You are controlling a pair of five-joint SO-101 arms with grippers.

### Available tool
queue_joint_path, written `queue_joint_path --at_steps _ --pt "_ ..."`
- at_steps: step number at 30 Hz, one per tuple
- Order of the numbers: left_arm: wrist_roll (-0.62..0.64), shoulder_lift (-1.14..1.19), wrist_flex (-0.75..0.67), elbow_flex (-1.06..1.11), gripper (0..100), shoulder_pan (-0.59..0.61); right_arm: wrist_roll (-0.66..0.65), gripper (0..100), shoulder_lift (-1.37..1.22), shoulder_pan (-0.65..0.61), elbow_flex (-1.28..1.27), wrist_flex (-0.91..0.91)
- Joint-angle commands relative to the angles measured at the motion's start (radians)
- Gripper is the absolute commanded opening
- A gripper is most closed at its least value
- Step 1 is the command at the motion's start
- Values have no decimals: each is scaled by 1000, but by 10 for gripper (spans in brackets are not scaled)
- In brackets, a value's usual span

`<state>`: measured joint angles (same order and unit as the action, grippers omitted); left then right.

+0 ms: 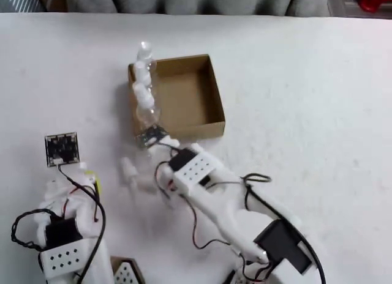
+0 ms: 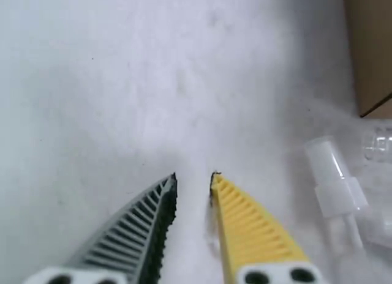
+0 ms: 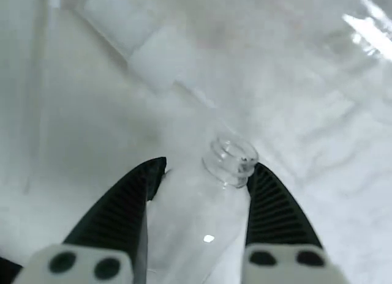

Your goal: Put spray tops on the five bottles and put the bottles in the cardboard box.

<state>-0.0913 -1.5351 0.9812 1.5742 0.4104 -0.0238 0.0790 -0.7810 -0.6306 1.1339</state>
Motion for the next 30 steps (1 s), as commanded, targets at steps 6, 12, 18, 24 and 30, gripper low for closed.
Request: queue_joint_path --at_steps 6,12,18,24,30 --pt "12 -18 -25 2 102 -8 -227 59 124 260 192 257" --pt "9 -18 -25 3 102 -8 -428 59 203 515 238 309" --pt "8 -18 -25 3 102 -8 -585 60 217 779 238 305" --pt "8 -18 -23 5 102 -8 -690 63 142 951 236 291" --pt "8 -18 -21 5 102 -8 -704 104 -45 1015 238 133"
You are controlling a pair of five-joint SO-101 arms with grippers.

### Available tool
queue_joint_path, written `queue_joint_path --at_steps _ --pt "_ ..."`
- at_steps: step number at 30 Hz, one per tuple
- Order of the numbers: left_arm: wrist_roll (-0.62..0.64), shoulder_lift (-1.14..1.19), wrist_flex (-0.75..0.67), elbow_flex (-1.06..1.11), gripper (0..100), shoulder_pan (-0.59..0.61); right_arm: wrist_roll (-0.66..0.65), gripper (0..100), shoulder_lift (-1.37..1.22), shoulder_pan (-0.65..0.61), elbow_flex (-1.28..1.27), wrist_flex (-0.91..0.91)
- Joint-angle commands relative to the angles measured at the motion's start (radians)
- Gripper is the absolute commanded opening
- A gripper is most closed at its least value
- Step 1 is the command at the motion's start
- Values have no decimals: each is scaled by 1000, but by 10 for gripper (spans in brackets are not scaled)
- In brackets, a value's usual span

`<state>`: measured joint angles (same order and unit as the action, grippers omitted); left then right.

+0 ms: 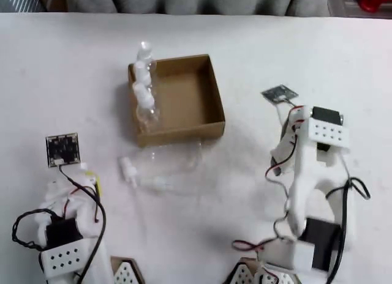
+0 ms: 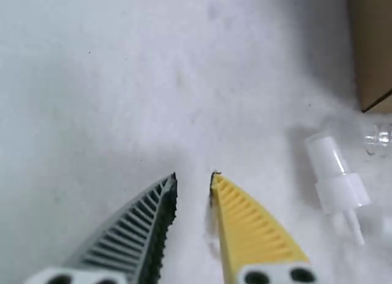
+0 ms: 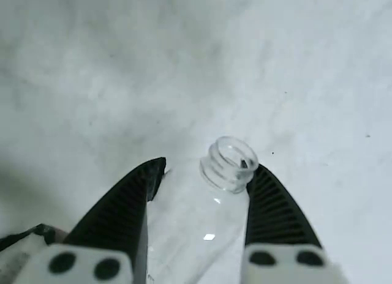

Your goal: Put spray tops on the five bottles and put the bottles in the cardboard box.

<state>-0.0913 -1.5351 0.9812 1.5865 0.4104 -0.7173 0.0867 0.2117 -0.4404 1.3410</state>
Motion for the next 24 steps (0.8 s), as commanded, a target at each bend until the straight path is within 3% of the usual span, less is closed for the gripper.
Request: queue_joint_path --at_steps 1,7,19,24 --pt "8 -18 -21 -8 102 -8 -9 135 -85 22 51 -107" --pt "8 -18 -21 -8 102 -8 -8 300 -168 8 86 -171" --pt "8 -18 -23 -8 102 -8 54 300 15 8 212 179" --pt "8 -18 -23 -8 102 -8 164 220 166 64 196 268"
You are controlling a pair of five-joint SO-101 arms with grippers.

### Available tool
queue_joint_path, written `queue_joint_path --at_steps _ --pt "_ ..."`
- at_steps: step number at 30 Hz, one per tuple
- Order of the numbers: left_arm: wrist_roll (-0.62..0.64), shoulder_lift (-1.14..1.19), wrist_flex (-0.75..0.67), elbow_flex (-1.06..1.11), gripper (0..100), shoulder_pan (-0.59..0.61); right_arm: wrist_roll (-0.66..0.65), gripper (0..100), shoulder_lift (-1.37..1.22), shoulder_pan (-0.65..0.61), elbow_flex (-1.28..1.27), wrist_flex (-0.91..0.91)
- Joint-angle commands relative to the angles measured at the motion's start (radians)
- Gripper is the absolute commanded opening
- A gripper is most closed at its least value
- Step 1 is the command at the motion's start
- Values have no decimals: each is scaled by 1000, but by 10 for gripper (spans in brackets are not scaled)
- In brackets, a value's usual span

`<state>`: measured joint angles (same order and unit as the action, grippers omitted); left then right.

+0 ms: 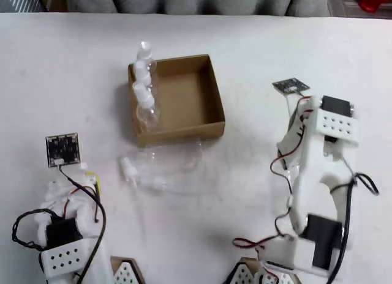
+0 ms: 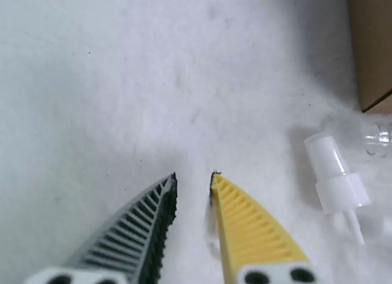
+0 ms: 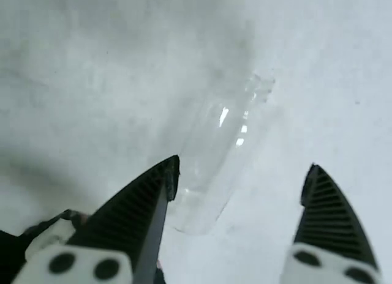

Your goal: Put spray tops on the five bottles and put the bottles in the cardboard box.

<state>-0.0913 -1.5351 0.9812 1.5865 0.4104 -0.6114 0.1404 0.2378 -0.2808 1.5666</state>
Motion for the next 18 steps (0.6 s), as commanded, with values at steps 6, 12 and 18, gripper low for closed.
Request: queue_joint_path --at_steps 6,12,18 --pt "8 -18 -21 -8 102 -8 95 203 317 58 -163 25" --pt "8 -18 -20 -8 102 -8 104 202 444 56 -350 -110" --pt "9 -18 -18 -8 102 -8 230 202 453 7 -364 -110"
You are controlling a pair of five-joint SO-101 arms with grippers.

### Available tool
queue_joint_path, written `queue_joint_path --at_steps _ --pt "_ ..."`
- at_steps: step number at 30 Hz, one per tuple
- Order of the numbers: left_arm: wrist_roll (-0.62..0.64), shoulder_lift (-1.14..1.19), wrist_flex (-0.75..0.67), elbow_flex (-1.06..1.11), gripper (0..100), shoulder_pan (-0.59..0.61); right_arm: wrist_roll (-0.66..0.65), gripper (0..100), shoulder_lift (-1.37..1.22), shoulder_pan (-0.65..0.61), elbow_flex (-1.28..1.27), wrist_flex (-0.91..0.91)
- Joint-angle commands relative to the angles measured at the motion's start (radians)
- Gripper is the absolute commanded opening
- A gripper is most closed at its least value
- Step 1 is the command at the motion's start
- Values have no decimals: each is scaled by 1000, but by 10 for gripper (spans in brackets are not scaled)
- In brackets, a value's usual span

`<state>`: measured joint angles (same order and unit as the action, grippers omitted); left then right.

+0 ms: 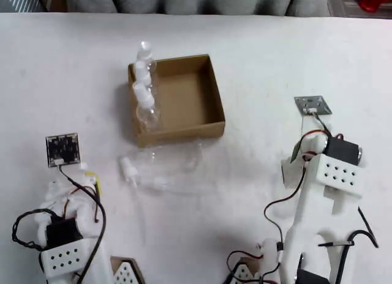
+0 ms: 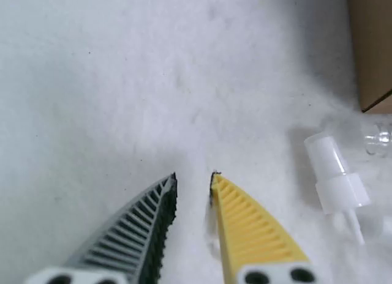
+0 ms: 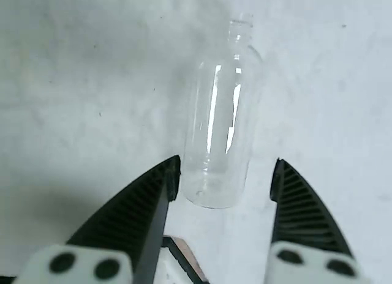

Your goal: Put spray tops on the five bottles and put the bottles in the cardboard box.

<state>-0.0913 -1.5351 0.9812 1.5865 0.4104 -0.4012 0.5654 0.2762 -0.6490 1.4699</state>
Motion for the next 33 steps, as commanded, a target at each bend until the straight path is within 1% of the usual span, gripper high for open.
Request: queue_joint_path --at_steps 1,5,7,10,12,15,17,25,28,33 --pt "11 -18 -18 -8 102 -8 23 202 27 -39 0 -18" --pt "11 -18 -18 -8 102 -8 25 204 28 -77 -44 -19" --pt "11 -18 -17 -8 102 -8 26 231 28 -76 -55 -27" --pt "11 -18 -17 -8 101 -19 29 276 28 -48 -91 -104" --pt "11 -18 -15 -8 99 -47 40 272 28 -25 -115 -160" --pt "9 -18 3 -8 99 -76 115 258 28 13 -132 -229" --pt "11 -18 3 -8 99 -79 140 259 27 13 -146 -255" --pt "11 -18 3 -8 99 -79 140 261 25 -61 -233 -358" --pt "11 -18 3 -8 99 -79 140 261 25 -58 -245 -389" --pt "11 -18 3 -8 99 -79 140 261 -2 -61 -244 -390"
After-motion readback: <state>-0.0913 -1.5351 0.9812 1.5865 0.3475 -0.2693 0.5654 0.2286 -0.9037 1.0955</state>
